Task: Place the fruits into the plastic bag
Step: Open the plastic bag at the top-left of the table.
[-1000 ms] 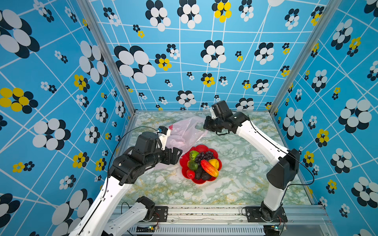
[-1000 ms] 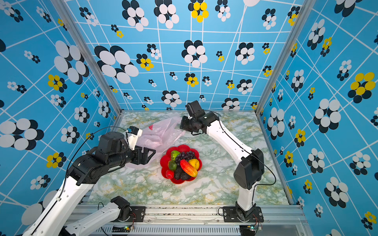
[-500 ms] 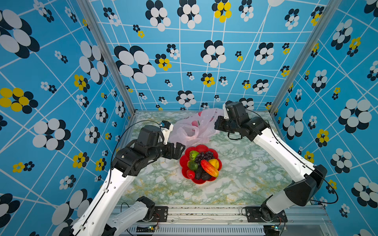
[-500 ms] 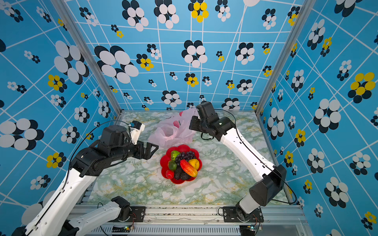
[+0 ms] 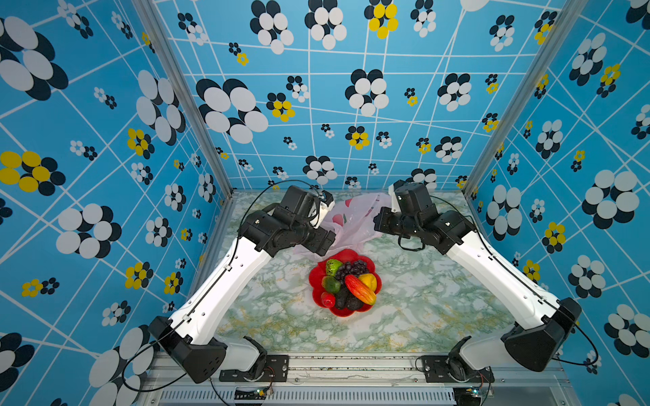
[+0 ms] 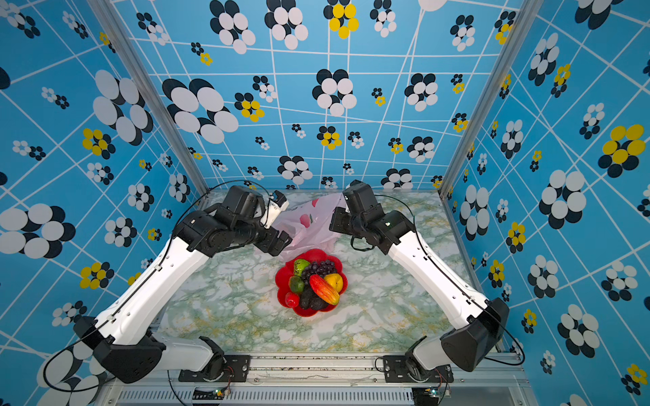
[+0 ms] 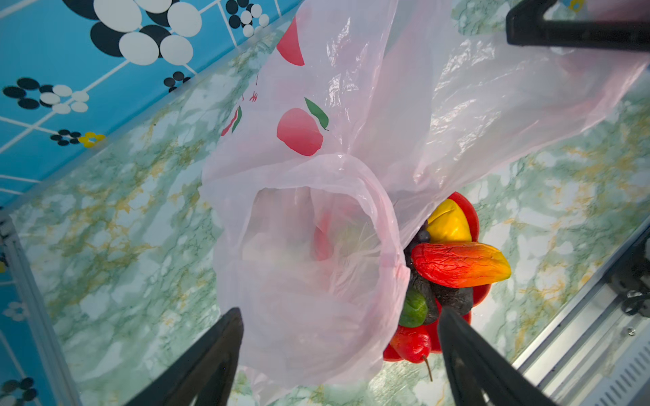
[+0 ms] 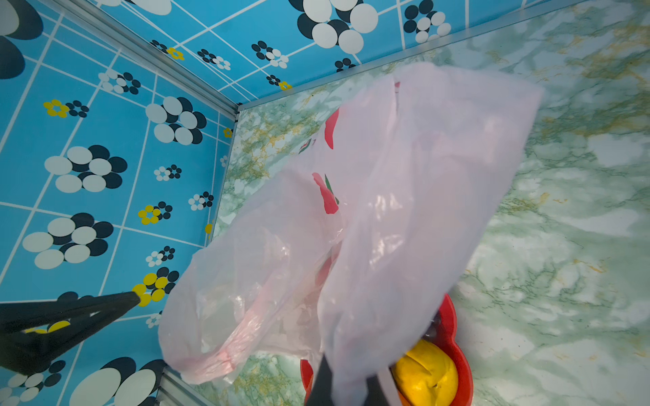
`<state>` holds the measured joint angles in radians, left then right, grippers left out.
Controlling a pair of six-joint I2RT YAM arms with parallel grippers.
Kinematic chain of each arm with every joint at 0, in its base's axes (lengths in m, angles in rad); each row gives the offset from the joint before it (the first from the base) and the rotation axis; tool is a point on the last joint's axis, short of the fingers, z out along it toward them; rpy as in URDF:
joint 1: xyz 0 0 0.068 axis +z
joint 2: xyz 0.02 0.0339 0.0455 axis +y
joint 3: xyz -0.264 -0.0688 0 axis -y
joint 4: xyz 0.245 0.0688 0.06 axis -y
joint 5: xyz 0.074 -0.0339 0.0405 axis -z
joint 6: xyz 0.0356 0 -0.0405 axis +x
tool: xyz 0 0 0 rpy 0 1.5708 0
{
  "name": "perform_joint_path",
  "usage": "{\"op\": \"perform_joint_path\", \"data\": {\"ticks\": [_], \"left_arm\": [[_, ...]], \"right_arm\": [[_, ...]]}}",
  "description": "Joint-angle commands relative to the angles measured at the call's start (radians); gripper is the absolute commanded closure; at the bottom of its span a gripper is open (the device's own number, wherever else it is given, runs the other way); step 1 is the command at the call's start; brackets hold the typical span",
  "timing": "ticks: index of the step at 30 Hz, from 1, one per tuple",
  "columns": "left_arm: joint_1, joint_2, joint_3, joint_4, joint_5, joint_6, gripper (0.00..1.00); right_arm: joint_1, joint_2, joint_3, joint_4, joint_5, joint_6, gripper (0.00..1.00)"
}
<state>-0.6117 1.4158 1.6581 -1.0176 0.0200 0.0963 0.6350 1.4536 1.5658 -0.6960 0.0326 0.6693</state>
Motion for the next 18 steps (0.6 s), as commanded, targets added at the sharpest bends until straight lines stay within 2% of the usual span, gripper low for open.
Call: {"op": "perform_joint_path", "data": {"ticks": [1,9,18], "left_arm": [[-0.030,0.030,0.040,-0.035,-0.061,0.070,0.16],[-0.098,0.052,0.013,-0.030,-0.058,0.068,0.25],[-0.101,0.138,0.050,-0.076,-0.030,0.095,0.32]], "right_arm": [[0.008,-0.031,-0.002,-0.035,0.015,0.006,1.00],[0.008,-0.032,-0.003,-0.053,0.010,0.001,1.00],[0.007,-0.025,0.004,-0.049,0.010,-0.004,1.00]]}}
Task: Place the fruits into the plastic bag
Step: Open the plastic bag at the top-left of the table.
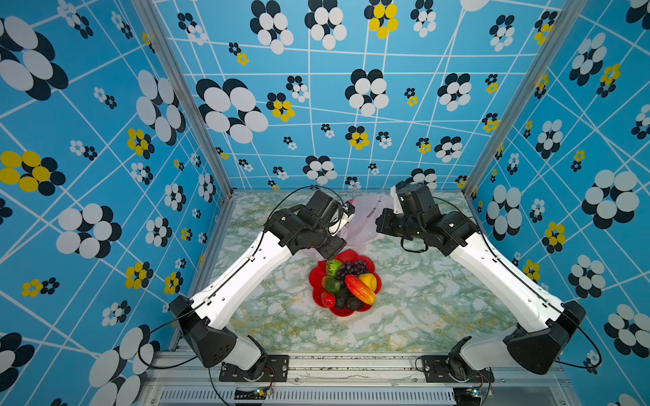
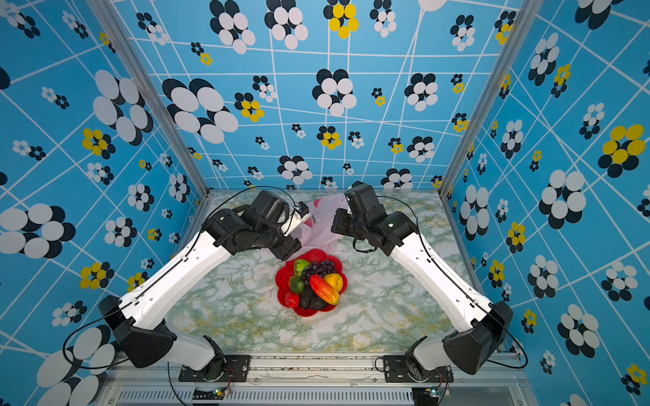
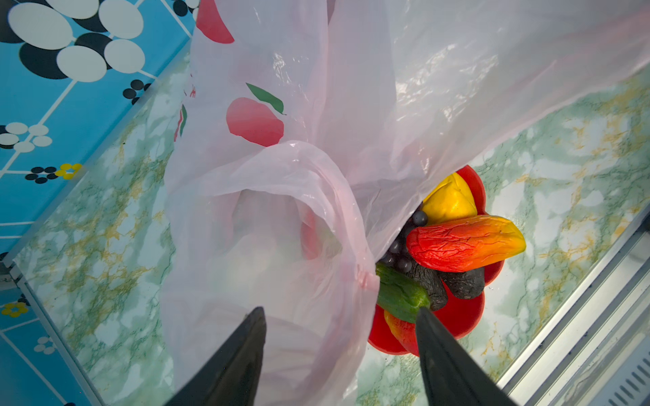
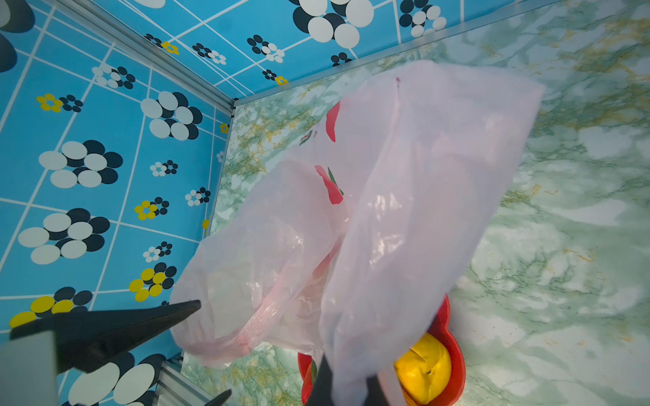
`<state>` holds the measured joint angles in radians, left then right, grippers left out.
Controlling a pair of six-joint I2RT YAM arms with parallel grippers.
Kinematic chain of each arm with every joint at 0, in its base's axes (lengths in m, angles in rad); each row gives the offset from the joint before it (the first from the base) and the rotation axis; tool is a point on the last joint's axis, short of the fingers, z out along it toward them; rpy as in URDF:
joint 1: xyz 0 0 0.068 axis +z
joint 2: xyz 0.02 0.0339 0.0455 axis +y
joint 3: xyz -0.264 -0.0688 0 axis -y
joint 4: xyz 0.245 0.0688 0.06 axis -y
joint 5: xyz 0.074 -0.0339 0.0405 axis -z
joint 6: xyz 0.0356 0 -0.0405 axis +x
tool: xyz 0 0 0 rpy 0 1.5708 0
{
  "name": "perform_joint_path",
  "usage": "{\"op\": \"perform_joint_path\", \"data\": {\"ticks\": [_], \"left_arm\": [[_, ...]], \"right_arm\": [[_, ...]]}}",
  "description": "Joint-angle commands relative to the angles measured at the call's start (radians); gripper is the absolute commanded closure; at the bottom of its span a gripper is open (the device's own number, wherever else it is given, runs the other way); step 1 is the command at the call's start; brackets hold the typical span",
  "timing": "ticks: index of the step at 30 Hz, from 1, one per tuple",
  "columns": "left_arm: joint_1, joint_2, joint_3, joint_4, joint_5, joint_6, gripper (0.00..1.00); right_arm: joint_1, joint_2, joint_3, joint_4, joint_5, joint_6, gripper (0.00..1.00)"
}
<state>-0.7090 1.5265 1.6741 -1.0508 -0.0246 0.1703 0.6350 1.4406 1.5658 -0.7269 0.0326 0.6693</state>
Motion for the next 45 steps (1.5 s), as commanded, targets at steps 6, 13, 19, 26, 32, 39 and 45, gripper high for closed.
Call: {"op": "perform_joint_path", "data": {"ticks": [6,13,19,26,32,39,45], "left_arm": [[0.002,0.079,0.040,-0.039,-0.016,0.040,0.44],[0.011,0.105,0.108,-0.052,-0.035,0.019,0.94],[0.093,0.051,0.131,-0.049,0.107,-0.070,0.99],[0.235,-0.047,-0.007,0.010,0.226,-0.200,1.00],[0.333,-0.058,0.088,0.096,0.095,-0.365,1.00],[0.305,-0.034,0.541,0.313,0.095,-0.431,1.00],[0.158,-0.214,0.388,0.507,0.022,-0.272,1.00]], "right_arm": [[0.008,0.002,0.009,-0.012,0.004,0.003,1.00],[0.008,0.003,0.004,-0.013,0.012,0.002,1.00],[-0.004,-0.009,-0.016,-0.014,0.027,-0.004,1.00],[-0.017,-0.007,-0.016,-0.027,0.037,-0.007,1.00],[-0.021,0.153,0.262,-0.032,0.079,-0.143,1.00],[0.027,0.548,1.445,-0.202,0.193,-0.447,1.00],[0.126,0.331,1.125,-0.001,0.237,-0.631,1.00]]}}
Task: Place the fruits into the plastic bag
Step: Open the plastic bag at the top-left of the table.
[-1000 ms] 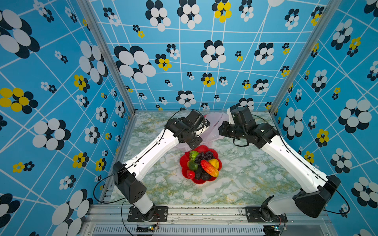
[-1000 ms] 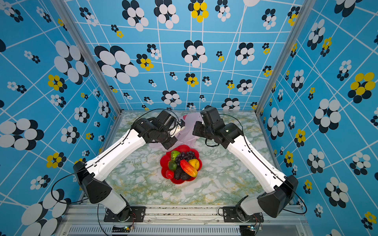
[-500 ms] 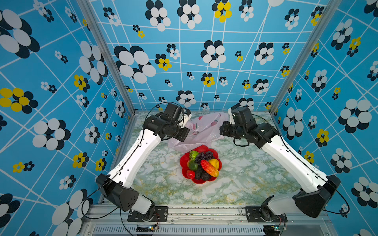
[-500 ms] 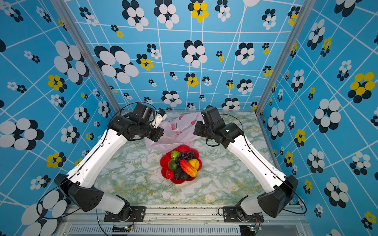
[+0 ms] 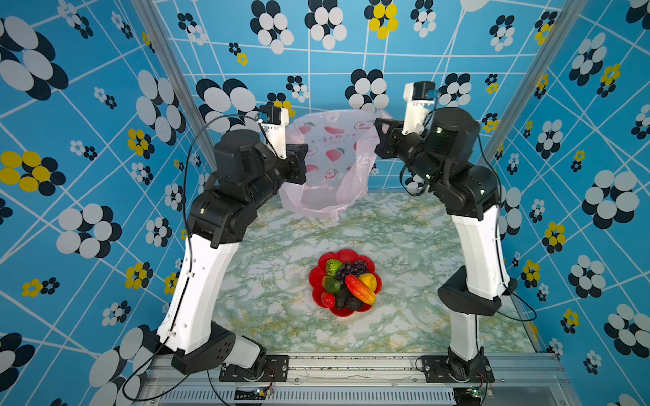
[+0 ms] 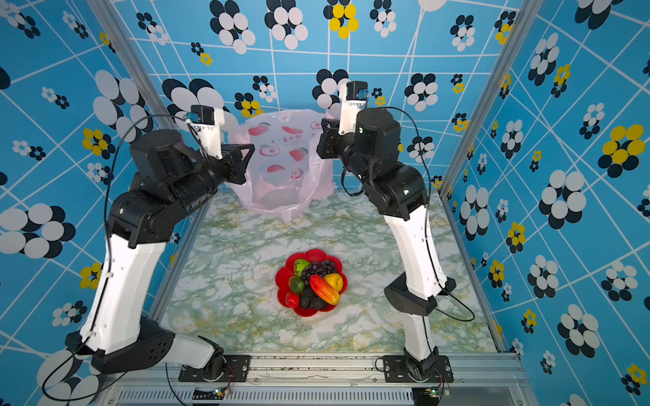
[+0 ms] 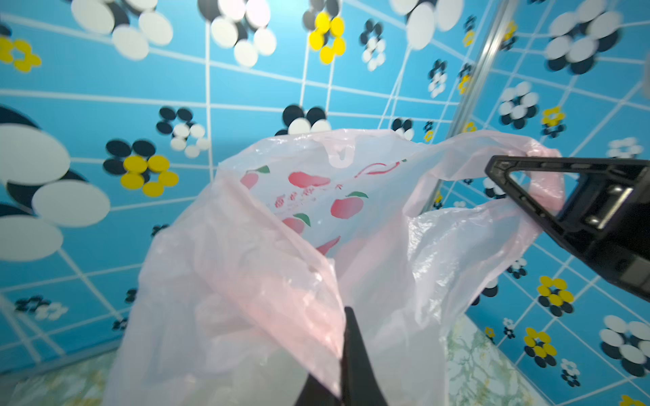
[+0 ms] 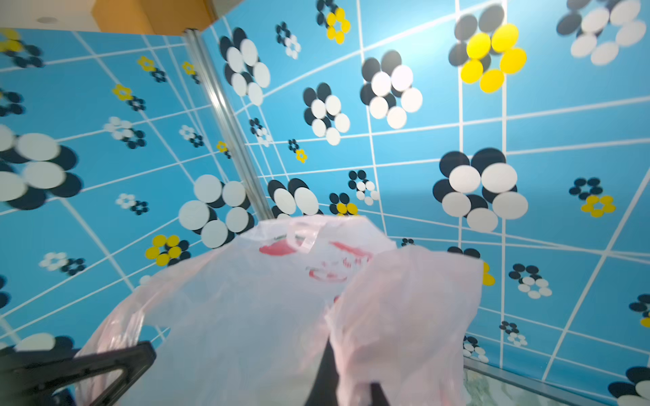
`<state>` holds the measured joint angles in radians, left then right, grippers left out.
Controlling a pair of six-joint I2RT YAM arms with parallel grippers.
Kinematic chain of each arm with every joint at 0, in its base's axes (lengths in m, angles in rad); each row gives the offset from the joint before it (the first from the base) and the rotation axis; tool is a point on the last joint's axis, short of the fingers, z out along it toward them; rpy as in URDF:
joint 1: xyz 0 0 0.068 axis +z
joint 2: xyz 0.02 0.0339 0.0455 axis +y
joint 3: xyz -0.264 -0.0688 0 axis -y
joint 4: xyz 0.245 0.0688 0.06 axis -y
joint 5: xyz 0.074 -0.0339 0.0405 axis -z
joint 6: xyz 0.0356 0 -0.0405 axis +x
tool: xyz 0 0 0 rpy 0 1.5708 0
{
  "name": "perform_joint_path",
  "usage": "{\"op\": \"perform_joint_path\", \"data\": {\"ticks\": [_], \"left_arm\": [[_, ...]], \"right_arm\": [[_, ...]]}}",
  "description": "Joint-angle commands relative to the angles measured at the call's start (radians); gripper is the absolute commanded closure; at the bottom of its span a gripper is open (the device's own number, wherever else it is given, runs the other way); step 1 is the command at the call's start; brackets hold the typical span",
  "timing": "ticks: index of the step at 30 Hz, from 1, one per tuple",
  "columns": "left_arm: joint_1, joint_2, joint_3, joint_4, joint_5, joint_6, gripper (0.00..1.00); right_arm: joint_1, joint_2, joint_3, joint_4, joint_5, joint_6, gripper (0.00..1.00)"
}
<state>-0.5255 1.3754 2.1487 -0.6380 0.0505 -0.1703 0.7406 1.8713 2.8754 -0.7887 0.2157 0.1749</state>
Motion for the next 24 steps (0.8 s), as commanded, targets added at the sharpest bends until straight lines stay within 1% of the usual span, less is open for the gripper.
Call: {"op": "perform_joint_path", "data": {"ticks": [1,3,5,6,7,8,9,11,13,16,18,21,24], "left_arm": [[-0.021,-0.097,-0.164,0.099,-0.064,0.071,1.00],[-0.001,-0.181,-0.405,0.115,-0.081,0.050,1.00],[0.049,-0.242,-0.653,0.126,-0.042,-0.039,1.00],[0.079,-0.264,-0.790,0.129,-0.002,-0.106,1.00],[0.102,-0.278,-0.892,0.135,0.038,-0.156,1.00],[0.119,-0.289,-0.996,0.144,0.076,-0.214,1.00],[0.132,-0.299,-1.072,0.147,0.105,-0.250,1.00],[0.145,-0.322,-1.144,0.137,0.117,-0.274,1.00],[0.177,-0.332,-1.121,0.111,0.118,-0.273,1.00],[0.250,-0.289,-0.971,0.085,0.152,-0.269,1.00],[0.276,-0.228,-0.804,0.062,0.160,-0.258,1.00],[0.282,-0.149,-0.572,0.046,0.145,-0.239,1.00],[0.281,-0.098,-0.379,0.029,0.142,-0.231,1.00]], "right_arm": [[0.022,-0.163,-0.353,0.111,0.076,-0.134,1.00],[0.010,-0.313,-0.794,0.237,0.126,-0.095,1.00],[-0.014,-0.396,-1.120,0.271,0.112,0.023,1.00],[-0.021,-0.418,-1.254,0.278,0.101,0.090,1.00],[-0.021,-0.429,-1.382,0.278,0.096,0.146,1.00],[-0.021,-0.438,-1.481,0.288,0.078,0.208,1.00],[-0.023,-0.447,-1.556,0.303,0.052,0.265,1.00],[-0.026,-0.455,-1.611,0.332,0.032,0.319,1.00],[-0.035,-0.444,-1.570,0.343,0.035,0.308,1.00],[-0.073,-0.360,-1.373,0.314,0.009,0.258,1.00],[-0.089,-0.277,-1.161,0.283,-0.008,0.213,1.00],[-0.092,-0.146,-0.816,0.216,-0.029,0.157,1.00],[-0.089,-0.019,-0.462,0.135,-0.065,0.130,1.00]]}}
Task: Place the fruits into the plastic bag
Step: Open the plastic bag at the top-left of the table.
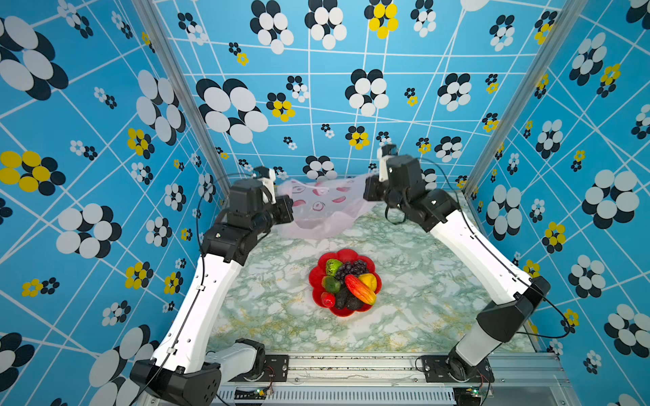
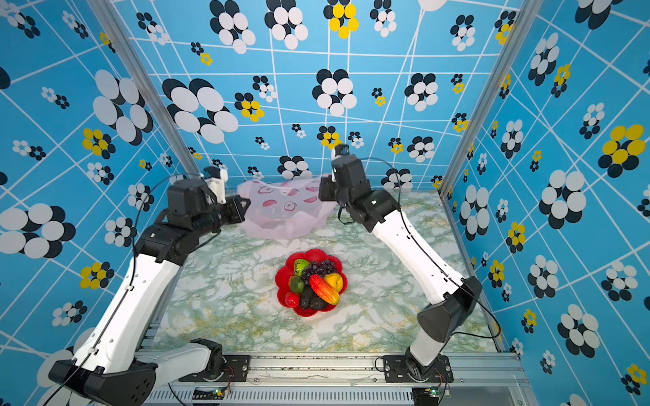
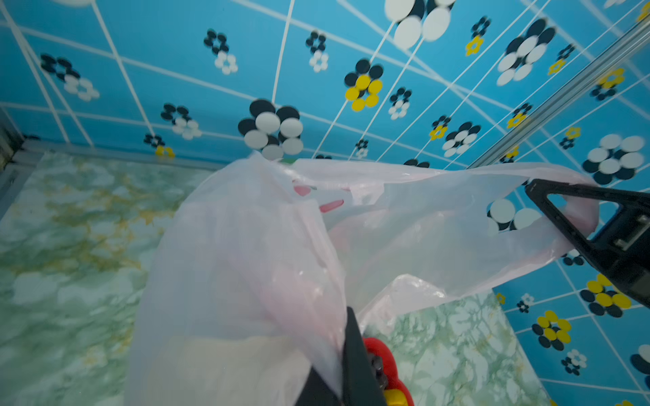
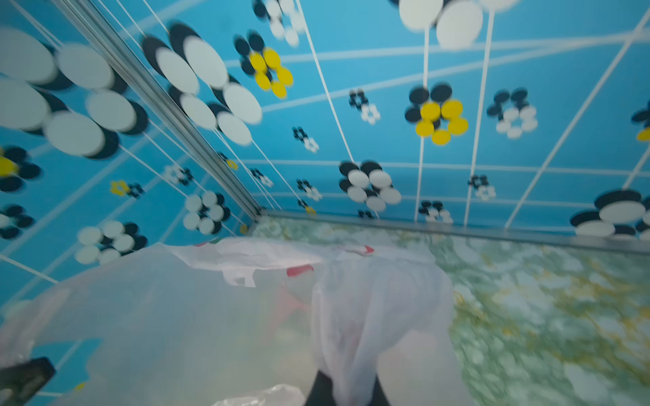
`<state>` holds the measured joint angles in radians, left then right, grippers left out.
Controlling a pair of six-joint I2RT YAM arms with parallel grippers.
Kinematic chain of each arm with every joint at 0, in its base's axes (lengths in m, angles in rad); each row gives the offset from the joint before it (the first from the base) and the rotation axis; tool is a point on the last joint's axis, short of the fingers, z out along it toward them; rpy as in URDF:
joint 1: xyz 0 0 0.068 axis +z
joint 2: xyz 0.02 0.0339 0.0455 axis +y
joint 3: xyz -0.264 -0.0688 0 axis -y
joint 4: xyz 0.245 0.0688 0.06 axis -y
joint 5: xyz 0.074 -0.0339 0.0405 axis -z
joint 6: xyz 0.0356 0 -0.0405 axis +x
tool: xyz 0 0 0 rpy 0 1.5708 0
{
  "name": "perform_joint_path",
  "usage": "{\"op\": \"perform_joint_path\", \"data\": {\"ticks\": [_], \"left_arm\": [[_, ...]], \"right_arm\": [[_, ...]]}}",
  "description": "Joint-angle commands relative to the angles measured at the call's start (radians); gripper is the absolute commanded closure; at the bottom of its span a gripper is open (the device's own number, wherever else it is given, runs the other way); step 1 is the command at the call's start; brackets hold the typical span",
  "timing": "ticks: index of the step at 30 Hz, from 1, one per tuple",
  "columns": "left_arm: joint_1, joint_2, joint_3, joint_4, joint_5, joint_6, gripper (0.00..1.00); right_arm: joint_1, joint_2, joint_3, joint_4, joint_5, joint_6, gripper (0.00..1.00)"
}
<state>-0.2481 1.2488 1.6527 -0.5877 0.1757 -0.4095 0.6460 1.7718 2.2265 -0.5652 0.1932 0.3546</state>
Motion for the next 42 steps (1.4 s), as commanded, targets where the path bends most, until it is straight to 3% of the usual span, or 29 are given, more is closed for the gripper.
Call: {"op": "perform_joint_path", "data": {"ticks": [1,4,7,9,11,14,16,19,22,30,36,37,39,42], "left_arm": [[0.004,0.032,0.158,-0.021,0.017,0.011,1.00],[-0.003,0.003,0.197,-0.002,0.027,0.028,1.00],[-0.013,-0.093,0.074,0.071,0.037,0.045,1.00],[-0.017,-0.185,-0.106,0.137,0.021,0.035,1.00],[-0.017,-0.273,-0.297,0.189,0.010,0.008,1.00],[-0.018,-0.383,-0.590,0.258,0.006,-0.057,1.00],[-0.017,-0.429,-0.768,0.315,0.011,-0.112,1.00],[-0.016,-0.461,-0.949,0.400,0.035,-0.195,1.00],[-0.016,-0.469,-1.005,0.434,0.043,-0.234,1.00],[-0.013,-0.460,-0.993,0.454,0.073,-0.237,1.00],[-0.014,-0.437,-1.077,0.631,0.083,-0.258,1.00],[-0.013,-0.428,-1.075,0.631,0.086,-0.254,1.00],[-0.013,-0.409,-1.062,0.612,0.104,-0.240,1.00],[-0.015,-0.402,-1.057,0.606,0.120,-0.249,1.00]], "right_arm": [[0.010,0.116,0.285,-0.117,-0.049,-0.062,1.00],[0.025,0.179,0.494,-0.196,-0.047,-0.110,1.00],[0.042,0.125,0.406,-0.210,-0.056,-0.154,1.00],[0.046,0.028,0.177,-0.144,-0.054,-0.163,1.00],[0.046,-0.098,-0.168,0.005,-0.045,-0.137,1.00],[0.025,-0.235,-0.601,0.190,-0.039,-0.032,1.00],[-0.002,-0.256,-0.792,0.234,-0.075,0.024,1.00],[-0.020,-0.230,-0.901,0.250,-0.108,0.051,1.00],[-0.027,-0.198,-0.907,0.260,-0.119,0.051,1.00],[-0.054,-0.113,-0.816,0.275,-0.136,0.050,1.00],[-0.104,0.031,-0.658,0.259,-0.183,0.044,1.00],[-0.109,0.048,-0.636,0.238,-0.192,0.045,0.93],[-0.111,0.064,-0.572,0.181,-0.196,0.042,0.67],[-0.111,0.008,-0.577,0.097,-0.185,0.044,0.44]]}}
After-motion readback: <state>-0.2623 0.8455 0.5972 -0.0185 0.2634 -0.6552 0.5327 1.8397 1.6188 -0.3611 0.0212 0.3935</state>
